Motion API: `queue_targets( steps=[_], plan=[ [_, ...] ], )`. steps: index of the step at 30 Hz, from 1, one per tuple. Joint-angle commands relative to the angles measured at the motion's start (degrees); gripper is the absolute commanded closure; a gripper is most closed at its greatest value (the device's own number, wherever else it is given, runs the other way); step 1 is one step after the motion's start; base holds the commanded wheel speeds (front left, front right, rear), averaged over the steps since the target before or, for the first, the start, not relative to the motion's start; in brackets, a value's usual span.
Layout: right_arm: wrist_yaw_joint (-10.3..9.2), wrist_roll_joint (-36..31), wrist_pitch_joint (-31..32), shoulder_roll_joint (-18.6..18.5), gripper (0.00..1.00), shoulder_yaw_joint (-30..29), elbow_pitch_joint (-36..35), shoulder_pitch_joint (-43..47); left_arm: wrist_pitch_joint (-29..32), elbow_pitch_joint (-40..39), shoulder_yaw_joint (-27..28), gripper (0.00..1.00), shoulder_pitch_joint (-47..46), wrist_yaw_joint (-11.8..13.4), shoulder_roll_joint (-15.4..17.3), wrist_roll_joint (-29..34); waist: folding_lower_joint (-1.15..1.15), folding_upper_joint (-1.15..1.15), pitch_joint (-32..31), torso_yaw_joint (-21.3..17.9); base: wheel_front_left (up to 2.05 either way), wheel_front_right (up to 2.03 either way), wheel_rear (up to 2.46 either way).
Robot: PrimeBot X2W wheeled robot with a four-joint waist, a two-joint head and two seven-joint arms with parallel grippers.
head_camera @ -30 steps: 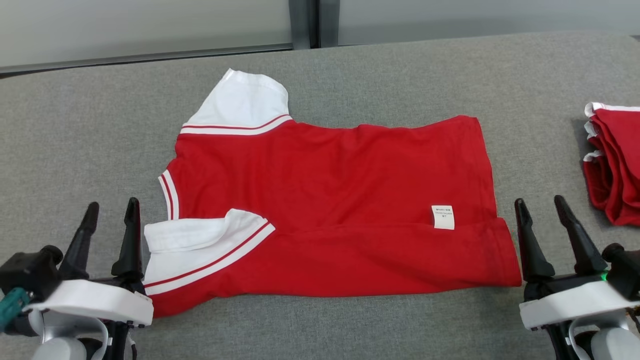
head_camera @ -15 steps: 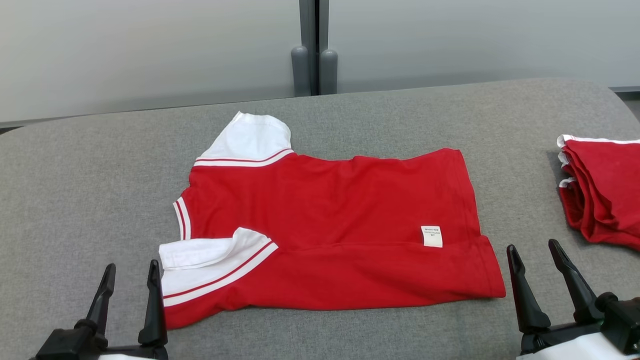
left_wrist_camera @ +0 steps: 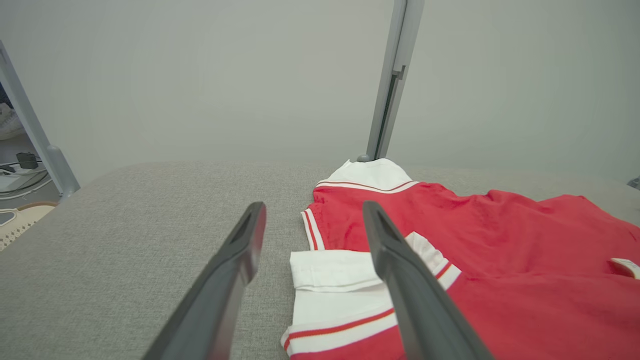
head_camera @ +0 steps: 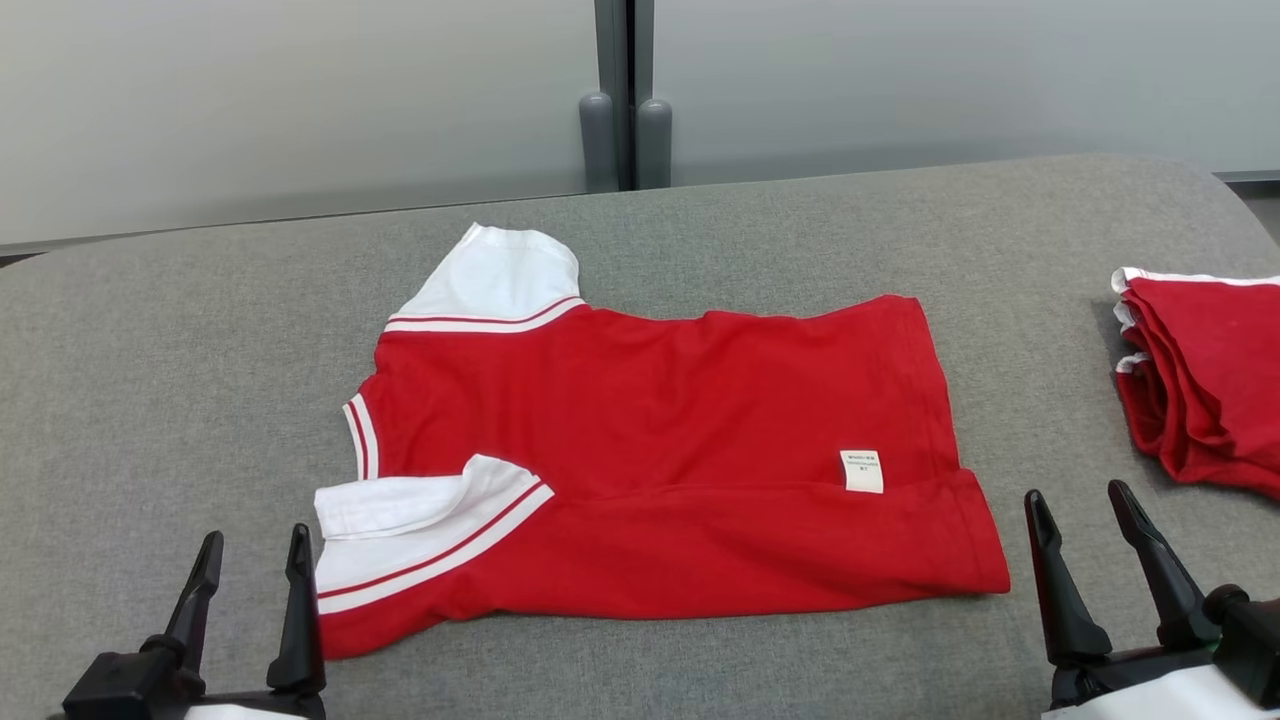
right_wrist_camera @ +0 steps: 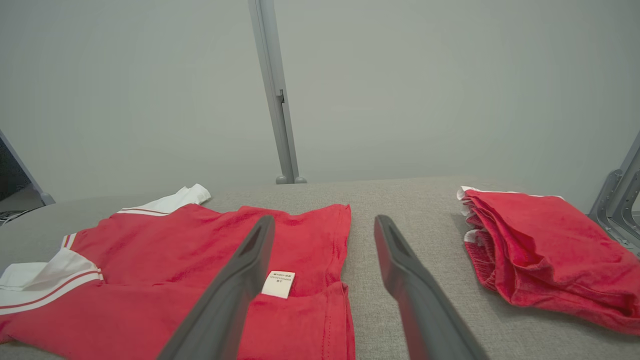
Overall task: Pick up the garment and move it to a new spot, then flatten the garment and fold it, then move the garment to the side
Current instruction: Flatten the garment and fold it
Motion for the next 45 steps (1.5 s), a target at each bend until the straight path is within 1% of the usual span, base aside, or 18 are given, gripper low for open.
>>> queue_targets(
  steps=[1, 6, 11, 14, 17, 23, 24, 25, 26, 27, 28, 29, 30, 33, 37, 45],
  plan=[
    [-0.02, 0.0, -0.1, -0.4, 0.00, 0.0, -0.1, -0.4, 0.2, -0.2, 0.1, 0.00, -1.2, 0.1, 0.4, 0.3, 0.00, 0.00, 0.2, 0.1, 0.00, 0.00, 0.00],
    [-0.02, 0.4, 0.1, -0.6, 0.00, -0.7, 2.3, -0.8, 2.6, 2.1, -1.5, 0.00, -0.9, -0.8, 0.3, -0.7, 0.00, 0.00, 1.8, 0.3, 0.00, 0.00, 0.00],
    [-0.02, 1.6, -0.4, -0.5, 0.00, -1.6, 10.0, -0.4, 6.1, 8.0, -3.4, 0.00, -1.7, -3.3, -0.9, -3.9, 0.00, 0.00, 4.6, 1.6, 0.00, 0.00, 0.00],
    [-0.01, 2.4, -1.2, 0.1, 0.00, -1.8, 15.1, -1.8, 6.9, 12.0, -3.4, 0.00, -2.9, -4.7, -1.9, -6.3, 0.00, 0.00, 6.4, 2.1, 0.00, 0.00, 0.00],
    [-0.02, 3.1, -1.9, 0.4, 0.00, -0.7, 19.2, -3.9, 6.9, 15.0, -3.2, 0.00, -4.7, -6.1, -1.9, -7.9, 0.00, 0.00, 7.8, 2.5, 0.00, 0.00, 0.00],
    [-0.02, 5.1, -2.5, 1.2, 0.00, 1.4, 24.9, -8.5, 6.7, 18.4, -3.2, 0.00, -7.9, -8.6, -2.3, -10.0, 0.00, 0.00, 9.5, 2.8, 0.00, 0.00, 0.00],
    [-0.02, 5.8, -2.0, 1.2, 0.11, 1.6, 25.9, -8.9, 6.5, 18.7, -3.1, 0.02, -8.3, -8.9, -2.4, -10.3, 0.00, 0.00, 9.7, 2.8, 0.00, 0.00, 0.00],
    [-0.02, 5.8, -2.0, 1.2, 0.11, 1.6, 25.9, -8.9, 6.5, 18.7, -3.1, 0.02, -8.3, -8.9, -2.4, -10.3, 0.00, 0.00, 9.7, 2.8, 0.00, 0.00, 0.00],
    [-0.02, 6.4, -1.9, 1.2, 0.58, 1.8, 26.7, -9.4, 6.3, 19.1, -3.0, 0.21, -8.6, -9.3, -2.4, -10.6, 0.00, 0.00, 9.8, 2.7, 0.00, 0.00, 0.00],
    [-0.02, 6.3, -2.3, 0.7, 0.89, 2.1, 27.1, -10.1, 6.1, 19.2, -2.9, 0.42, -9.0, -9.5, -2.3, -10.8, 0.00, 0.00, 9.8, 2.7, 0.00, 0.00, 0.00],
    [-0.02, 6.9, -2.3, 0.5, 1.00, 2.2, 27.5, -10.3, 6.2, 19.0, -3.0, 0.64, -9.3, -9.5, -2.5, -10.8, 0.00, 0.00, 9.8, 2.7, 0.00, 0.00, 0.00],
    [-0.02, 7.4, -2.2, 0.4, 1.00, 2.4, 27.7, -10.5, 6.2, 18.6, -3.2, 0.92, -9.3, -9.5, -2.5, -10.8, 0.00, 0.00, 9.7, 2.7, 0.00, 0.00, 0.00],
    [-0.02, 7.4, -2.5, -0.1, 1.00, 2.7, 27.7, -10.8, 6.1, 18.3, -3.2, 1.00, -9.2, -9.5, -2.3, -10.7, 0.00, 0.00, 9.6, 2.7, 0.00, 0.00, 0.00],
    [-0.02, 8.8, -2.9, -0.7, 1.00, 3.0, 26.5, -10.4, 6.0, 16.6, -3.1, 1.00, -8.3, -9.0, -1.7, -10.4, 0.00, 0.00, 8.8, 2.7, 0.00, 0.00, 0.00],
    [-0.02, 9.4, -3.3, -1.5, 1.00, 2.9, 23.8, -7.5, 6.6, 14.3, -3.4, 1.00, -6.4, -8.3, -1.0, -9.9, 0.00, 0.00, 7.0, 3.1, 0.00, 0.00, 0.00],
    [-0.02, 9.9, 0.6, -2.3, 1.00, 1.4, 18.9, 1.4, 10.9, 8.4, -3.3, 1.00, 1.7, -5.4, 1.6, -9.4, 0.00, 0.00, 1.1, 3.8, 0.00, 0.00, 0.00]
  ],
)
